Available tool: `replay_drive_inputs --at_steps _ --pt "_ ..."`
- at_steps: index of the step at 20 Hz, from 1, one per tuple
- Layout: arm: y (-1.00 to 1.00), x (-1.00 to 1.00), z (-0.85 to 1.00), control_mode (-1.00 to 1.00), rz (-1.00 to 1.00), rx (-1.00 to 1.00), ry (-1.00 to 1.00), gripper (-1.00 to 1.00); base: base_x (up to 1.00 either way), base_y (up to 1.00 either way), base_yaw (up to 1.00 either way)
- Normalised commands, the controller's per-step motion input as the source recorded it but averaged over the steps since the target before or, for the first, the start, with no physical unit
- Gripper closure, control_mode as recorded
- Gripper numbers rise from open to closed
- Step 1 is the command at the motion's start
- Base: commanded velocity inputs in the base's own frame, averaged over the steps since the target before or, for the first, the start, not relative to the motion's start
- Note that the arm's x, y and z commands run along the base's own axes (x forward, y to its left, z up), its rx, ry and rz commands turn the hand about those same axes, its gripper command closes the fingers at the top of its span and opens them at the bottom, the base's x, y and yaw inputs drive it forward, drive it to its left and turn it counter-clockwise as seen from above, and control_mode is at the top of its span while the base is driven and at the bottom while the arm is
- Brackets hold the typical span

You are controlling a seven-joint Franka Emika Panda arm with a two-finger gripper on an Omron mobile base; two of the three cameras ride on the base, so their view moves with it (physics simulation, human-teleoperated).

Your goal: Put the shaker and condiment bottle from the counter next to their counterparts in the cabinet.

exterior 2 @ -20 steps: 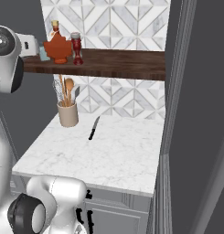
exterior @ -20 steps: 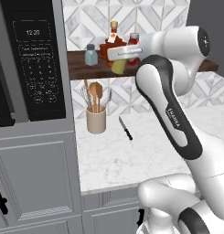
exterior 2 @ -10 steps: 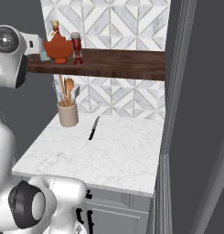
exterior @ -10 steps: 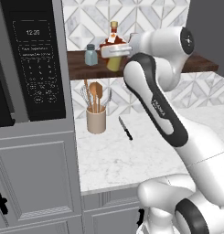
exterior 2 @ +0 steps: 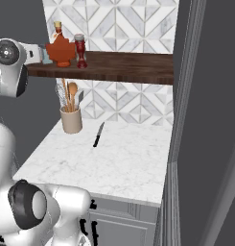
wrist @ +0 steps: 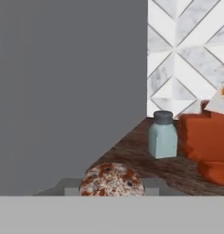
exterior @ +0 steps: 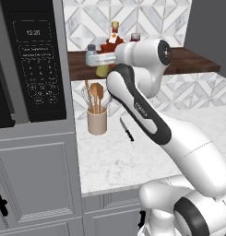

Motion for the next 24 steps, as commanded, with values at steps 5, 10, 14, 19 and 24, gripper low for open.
replay_drive_inputs --at_steps 5,10,14,19,24 --pt "0.31 0.53 -0.13 -1.00 -0.01 0.00 0.00 1.00 0.00 0.00 0.00" --pt "0.13 0.55 -0.01 -1.00 -0.01 0.00 0.00 1.00 0.00 0.00 0.00" --pt "0.00 0.51 0.00 -1.00 0.00 0.00 0.01 1.00 0.00 0.00 0.00" --pt "0.08 0.39 0.00 -1.00 0.00 -0.05 0.01 1.00 0.00 0.00 0.00" --pt "0.08 0.45 0.00 -1.00 0.00 -0.03 0.00 1.00 0.00 0.00 0.00"
